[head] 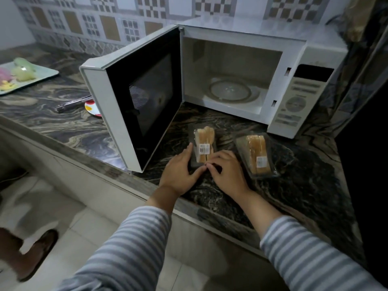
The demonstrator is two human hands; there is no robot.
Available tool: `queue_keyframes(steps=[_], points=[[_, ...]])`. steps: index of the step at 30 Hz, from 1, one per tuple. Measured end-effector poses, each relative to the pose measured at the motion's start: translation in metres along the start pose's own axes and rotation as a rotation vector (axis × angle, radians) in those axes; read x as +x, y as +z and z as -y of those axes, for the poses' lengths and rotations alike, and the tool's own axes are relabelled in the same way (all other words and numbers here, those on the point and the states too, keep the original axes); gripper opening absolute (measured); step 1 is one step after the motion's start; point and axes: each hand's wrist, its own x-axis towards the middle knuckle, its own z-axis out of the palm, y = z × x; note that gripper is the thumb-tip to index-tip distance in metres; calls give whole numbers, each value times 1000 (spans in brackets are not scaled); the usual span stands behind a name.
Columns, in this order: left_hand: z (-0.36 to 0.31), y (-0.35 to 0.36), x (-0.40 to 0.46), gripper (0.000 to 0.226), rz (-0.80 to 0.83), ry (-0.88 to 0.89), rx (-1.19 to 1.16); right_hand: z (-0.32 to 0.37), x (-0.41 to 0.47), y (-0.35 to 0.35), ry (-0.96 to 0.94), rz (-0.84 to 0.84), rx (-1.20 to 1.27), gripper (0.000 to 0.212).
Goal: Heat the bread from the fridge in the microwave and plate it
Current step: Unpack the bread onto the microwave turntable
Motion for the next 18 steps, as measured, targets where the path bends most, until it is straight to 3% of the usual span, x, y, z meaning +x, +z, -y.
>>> queue_keyframes(steps=[11,18], points=[[11,-8,12,103,48,-50,44,1,18,14,-57,28,-17,16],[13,-7,16,91,62,-78,115,5,24,21,-84,-37,-69,17]])
